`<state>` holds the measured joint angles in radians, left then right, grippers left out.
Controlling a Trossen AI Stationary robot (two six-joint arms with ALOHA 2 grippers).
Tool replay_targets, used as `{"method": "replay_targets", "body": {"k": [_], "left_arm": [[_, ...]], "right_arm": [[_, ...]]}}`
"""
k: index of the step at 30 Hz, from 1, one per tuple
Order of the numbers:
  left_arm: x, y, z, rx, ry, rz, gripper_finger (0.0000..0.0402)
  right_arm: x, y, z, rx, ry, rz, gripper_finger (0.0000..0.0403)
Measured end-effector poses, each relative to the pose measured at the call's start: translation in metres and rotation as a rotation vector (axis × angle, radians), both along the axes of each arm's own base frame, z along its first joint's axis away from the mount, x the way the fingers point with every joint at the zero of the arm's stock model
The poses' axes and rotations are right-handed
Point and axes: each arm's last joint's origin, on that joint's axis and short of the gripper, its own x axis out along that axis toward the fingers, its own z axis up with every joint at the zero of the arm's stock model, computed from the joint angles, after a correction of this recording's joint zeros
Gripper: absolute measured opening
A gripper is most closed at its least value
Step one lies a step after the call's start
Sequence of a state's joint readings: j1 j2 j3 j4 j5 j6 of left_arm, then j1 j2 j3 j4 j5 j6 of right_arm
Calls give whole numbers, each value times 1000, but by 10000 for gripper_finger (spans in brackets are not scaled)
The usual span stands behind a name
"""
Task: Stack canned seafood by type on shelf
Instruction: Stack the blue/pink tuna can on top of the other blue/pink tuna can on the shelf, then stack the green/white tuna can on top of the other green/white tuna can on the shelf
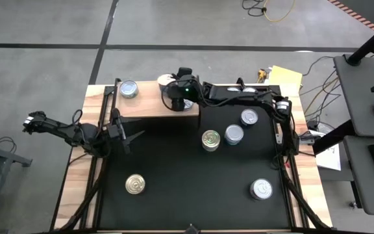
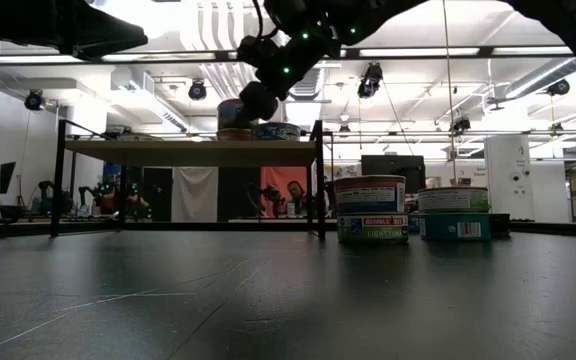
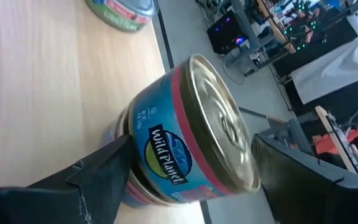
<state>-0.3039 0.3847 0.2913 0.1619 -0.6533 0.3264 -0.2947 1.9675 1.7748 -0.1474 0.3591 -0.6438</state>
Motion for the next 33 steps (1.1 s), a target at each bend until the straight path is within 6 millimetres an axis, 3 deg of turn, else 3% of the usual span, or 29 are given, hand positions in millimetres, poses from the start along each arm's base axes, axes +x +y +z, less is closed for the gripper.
{"method": "replay_targets", "body": {"k": [13, 21, 28, 33], "left_arm": [[0, 0, 0, -14, -8, -1, 217], [0, 0, 0, -74, -28, -10, 217], [4, -2, -2, -132, -27, -37, 217], [8, -3, -4, -197, -35, -50, 217]], "right_arm": [[0, 5, 2, 34, -27, -12, 327], [-16, 36, 34, 90, -40, 14, 326], [-37, 72, 44, 249, 37, -3, 303], [-49, 108, 40, 344, 135, 0, 288]]}}
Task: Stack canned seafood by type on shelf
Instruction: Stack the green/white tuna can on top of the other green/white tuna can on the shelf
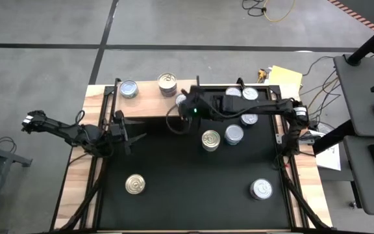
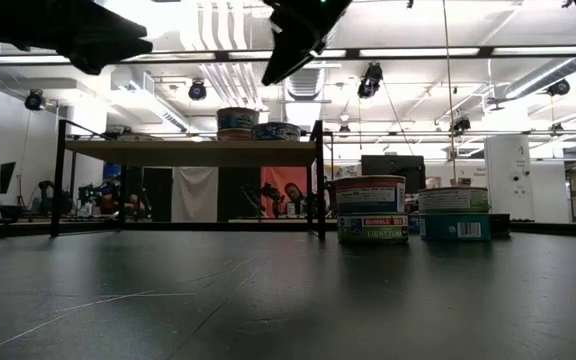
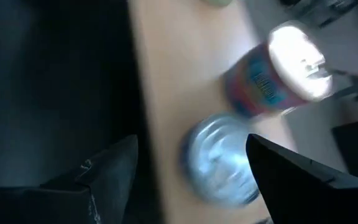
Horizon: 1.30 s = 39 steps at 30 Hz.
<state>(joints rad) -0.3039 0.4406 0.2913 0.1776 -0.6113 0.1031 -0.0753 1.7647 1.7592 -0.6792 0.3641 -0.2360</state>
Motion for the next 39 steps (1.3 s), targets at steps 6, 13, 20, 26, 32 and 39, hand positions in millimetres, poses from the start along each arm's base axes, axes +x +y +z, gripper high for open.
{"method": "replay_targets", "body": {"k": [6, 13, 20, 26, 32, 39], "left_arm": [[4, -1, -1, -156, -37, -4, 217], [12, -4, -7, -270, -22, -24, 217], [28, -13, -10, -355, -28, -171, 217], [41, -20, -13, -368, -31, -193, 217], [56, -31, -8, -376, 11, -222, 217], [71, -50, 0, -467, 225, -212, 217]], "right_arm": [[-19, 47, -5, 76, 62, 40, 275], [-54, 90, -13, 149, 42, 74, 262], [-89, 122, -34, 235, -29, 112, 252], [-114, 135, -54, 331, -60, 66, 243], [-134, 146, -80, 359, -36, -23, 235], [-147, 158, -97, 353, -38, -75, 243]]}}
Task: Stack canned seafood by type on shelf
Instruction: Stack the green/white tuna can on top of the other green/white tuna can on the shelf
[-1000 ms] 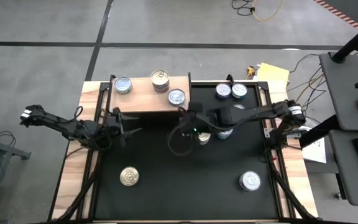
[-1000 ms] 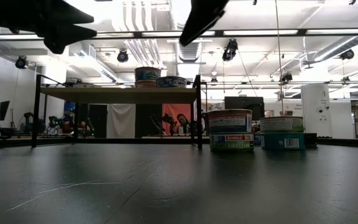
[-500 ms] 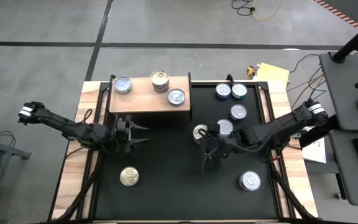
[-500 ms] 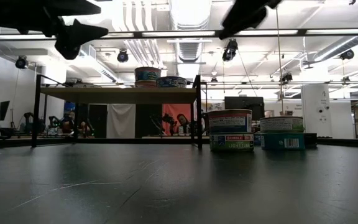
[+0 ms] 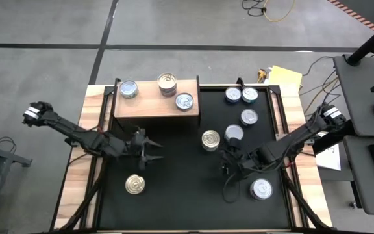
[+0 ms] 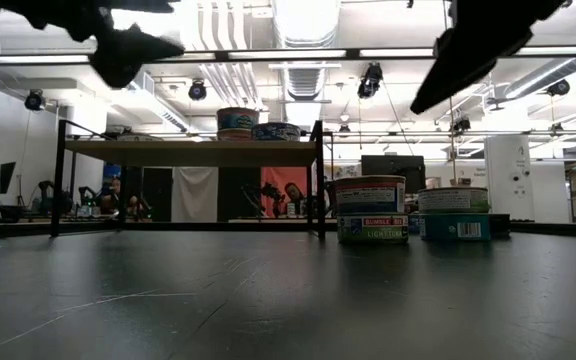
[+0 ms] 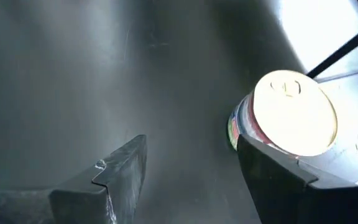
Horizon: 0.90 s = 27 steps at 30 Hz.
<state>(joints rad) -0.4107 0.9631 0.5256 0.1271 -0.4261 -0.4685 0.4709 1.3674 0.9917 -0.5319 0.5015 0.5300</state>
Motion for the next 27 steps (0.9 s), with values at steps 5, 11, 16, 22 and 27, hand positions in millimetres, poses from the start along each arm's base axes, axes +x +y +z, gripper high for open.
{"method": "replay_targets", "body": {"k": [5, 11, 16, 22, 27], "left_arm": [[5, -18, 7, -80, 223, 11, 217], [16, -36, 26, -68, 377, 41, 217], [32, -50, 34, -9, 417, 60, 217], [48, -61, 29, 52, 501, 73, 217], [56, -65, 20, 93, 514, 111, 217]], "right_arm": [[-6, 11, -2, 1, -3, 44, 249], [-9, 15, 7, -12, 29, 58, 237], [-19, 9, 9, -13, 143, -40, 216], [-34, -11, 14, -57, 286, -276, 163], [-33, -34, 17, -91, 334, -407, 84]]}}
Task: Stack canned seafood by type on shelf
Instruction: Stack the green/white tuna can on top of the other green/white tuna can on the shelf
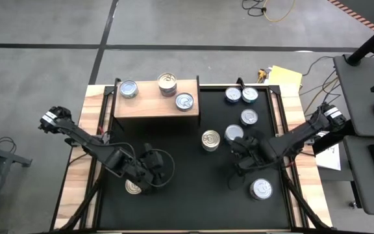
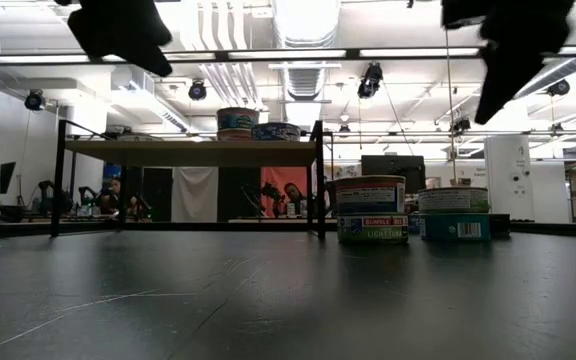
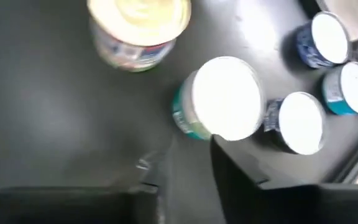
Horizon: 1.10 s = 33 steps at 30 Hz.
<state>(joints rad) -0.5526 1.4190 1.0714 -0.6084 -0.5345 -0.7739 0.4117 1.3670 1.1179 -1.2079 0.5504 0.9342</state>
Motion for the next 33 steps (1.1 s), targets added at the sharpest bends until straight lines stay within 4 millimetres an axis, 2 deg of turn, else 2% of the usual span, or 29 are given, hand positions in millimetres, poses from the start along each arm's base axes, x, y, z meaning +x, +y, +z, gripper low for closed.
{"method": "replay_targets", "body": {"k": [4, 10, 15, 21, 28, 33], "left_arm": [[1, -2, -1, 23, -25, 27, 217], [-5, -7, 1, 57, -57, 43, 217], [-9, -13, 1, 69, -55, 15, 217], [-11, -12, 0, 102, -39, 24, 217], [-13, -8, -1, 184, -50, 67, 217], [-13, -7, 0, 225, -47, 55, 217]], "right_arm": [[8, -26, -7, 24, 43, -40, 20], [14, -66, -18, 48, 74, -143, 13], [16, -83, -37, 99, 49, -160, 12], [13, -89, -54, 154, 35, -184, 12], [12, -87, -56, 202, 39, -191, 12], [12, -78, -57, 223, 42, -177, 12]]}}
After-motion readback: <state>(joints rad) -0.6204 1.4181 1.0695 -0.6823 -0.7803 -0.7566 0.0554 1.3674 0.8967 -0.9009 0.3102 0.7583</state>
